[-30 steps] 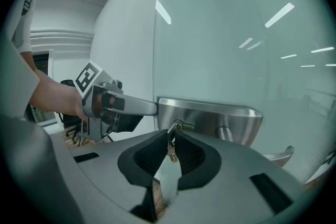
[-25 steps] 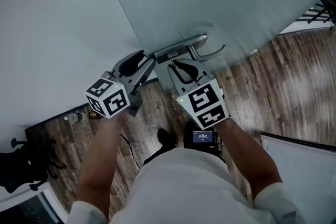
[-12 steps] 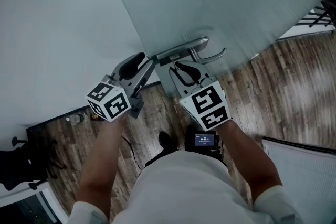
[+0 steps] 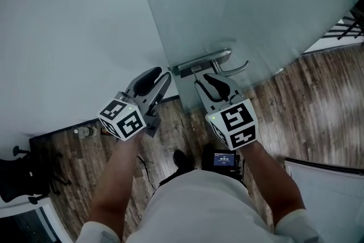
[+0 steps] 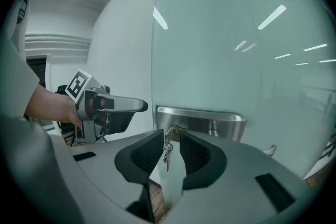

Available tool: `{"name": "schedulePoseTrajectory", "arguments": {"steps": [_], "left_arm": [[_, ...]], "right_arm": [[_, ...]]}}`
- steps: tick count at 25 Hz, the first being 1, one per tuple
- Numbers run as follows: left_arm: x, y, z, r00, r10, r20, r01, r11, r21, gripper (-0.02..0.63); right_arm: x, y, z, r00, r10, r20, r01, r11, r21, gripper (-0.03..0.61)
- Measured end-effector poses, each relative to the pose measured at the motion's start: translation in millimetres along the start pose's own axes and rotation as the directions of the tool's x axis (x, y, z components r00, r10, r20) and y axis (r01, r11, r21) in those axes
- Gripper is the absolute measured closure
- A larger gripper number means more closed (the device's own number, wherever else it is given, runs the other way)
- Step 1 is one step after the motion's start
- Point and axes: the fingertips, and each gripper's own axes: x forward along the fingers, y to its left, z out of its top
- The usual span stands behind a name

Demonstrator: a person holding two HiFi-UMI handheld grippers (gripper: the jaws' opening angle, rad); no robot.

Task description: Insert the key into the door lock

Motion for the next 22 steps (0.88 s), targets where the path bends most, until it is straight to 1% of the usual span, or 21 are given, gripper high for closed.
{"name": "schedulePoseTrajectory", "arguments": {"steps": [1,2,4,6,9,12,15,22], "left_arm": [[-2,-1,1,1.000,0.002,0.005,-0.002,1.000,-0.002,0.453],[-5,-2,2,1.000,0.007,0.008,-0.007,1.000,-0.004,0.470],[-10,-5,5,1.000,0.018,0.012,-0.018,1.000,-0.008,0.519],[-14,-12,8,1.000,0.009,0.017,-0.009,1.000,-0.007,0.566],[-19,-20,10,1.000,-0.008,0.018,0.008,1.000,0.004,0.595],[-22,-27,8,1.000,-0.002,0.001,0.002,1.000,0.017,0.598],[-27,-35,7,1.000,-0.003,-0.013,0.003,1.000,0.025,0.598],[-37,-61,10,0.999,-0.031,-0.020,0.032,0.998,0.060,0.598]], "right_arm": [[-2,-1,0,1.000,-0.006,0.001,0.006,1.000,0.005,0.499],[-4,-2,0,1.000,-0.011,0.003,0.011,1.000,0.010,0.499],[-8,-3,0,1.000,-0.020,0.005,0.020,1.000,0.017,0.499],[-12,-4,1,1.000,-0.027,0.008,0.027,0.999,0.022,0.499],[-17,-7,0,0.999,-0.032,0.009,0.032,0.999,0.044,0.500],[-23,-9,1,0.999,-0.035,0.009,0.034,0.997,0.066,0.505],[-30,-7,5,0.999,-0.035,0.013,0.034,0.996,0.078,0.526],[-45,-1,20,0.999,-0.019,0.050,0.014,0.995,0.103,0.548]]}}
